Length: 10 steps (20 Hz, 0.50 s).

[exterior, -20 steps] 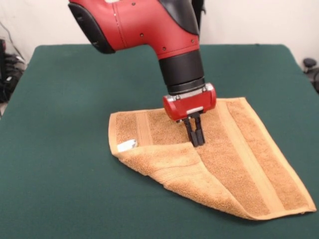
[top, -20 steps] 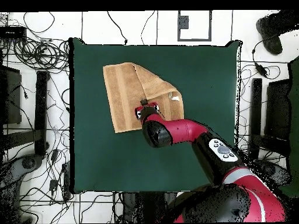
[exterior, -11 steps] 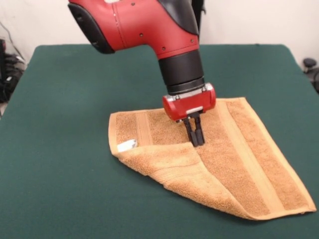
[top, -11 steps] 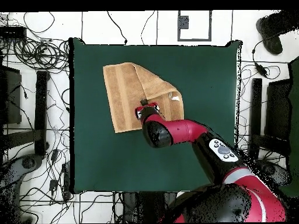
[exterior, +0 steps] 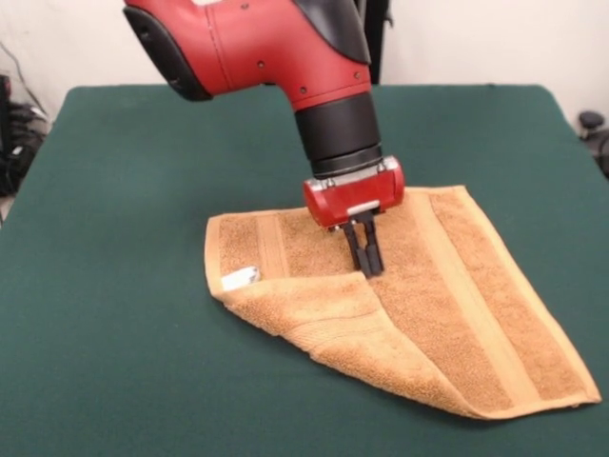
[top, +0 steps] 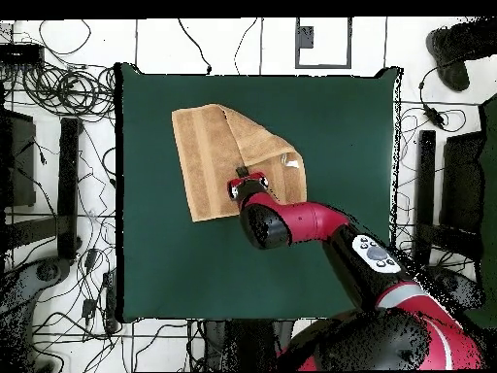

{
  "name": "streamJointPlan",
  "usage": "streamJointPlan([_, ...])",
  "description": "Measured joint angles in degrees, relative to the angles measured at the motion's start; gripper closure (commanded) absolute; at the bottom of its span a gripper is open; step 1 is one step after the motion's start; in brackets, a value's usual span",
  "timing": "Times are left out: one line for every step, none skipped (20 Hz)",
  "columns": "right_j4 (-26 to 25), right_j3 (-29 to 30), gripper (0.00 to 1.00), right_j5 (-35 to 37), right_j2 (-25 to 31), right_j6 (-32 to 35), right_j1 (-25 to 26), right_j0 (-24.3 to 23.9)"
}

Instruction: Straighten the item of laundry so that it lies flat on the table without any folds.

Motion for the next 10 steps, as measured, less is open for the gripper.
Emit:
streamJointPlan([-0.3,0.1,1.0,-0.5,0.0,0.0,-0.1,-0.2])
streamJointPlan([-0.7,0.1,1.0,-0.9,0.0,0.0,-0.2,-0.3])
streamJointPlan([-1.2,0.1,1.0,-1.5,-0.1,0.0,-0.2,-0.4])
streamJointPlan([-1.8,0.1,1.0,-2.2,-0.2,0.0,-0.3,-0.6])
streamJointPlan([-2.3,0.1,1.0,-2.9,-0.4,0.0,-0.4,-0.7])
streamJointPlan([-2.6,0.1,1.0,-3.4,-0.6,0.0,-0.4,-0.8])
streamJointPlan([-2.9,0.1,1.0,-4.1,-0.8,0.0,-0.5,-0.9])
streamJointPlan([-3.3,0.1,1.0,-5.1,-1.1,0.0,-0.5,-1.1])
streamJointPlan([-3.5,0.1,1.0,-5.6,-1.2,0.0,-0.5,-1.2])
streamJointPlan([-3.8,0.1,1.0,-6.6,-1.3,0.0,-0.5,-1.3])
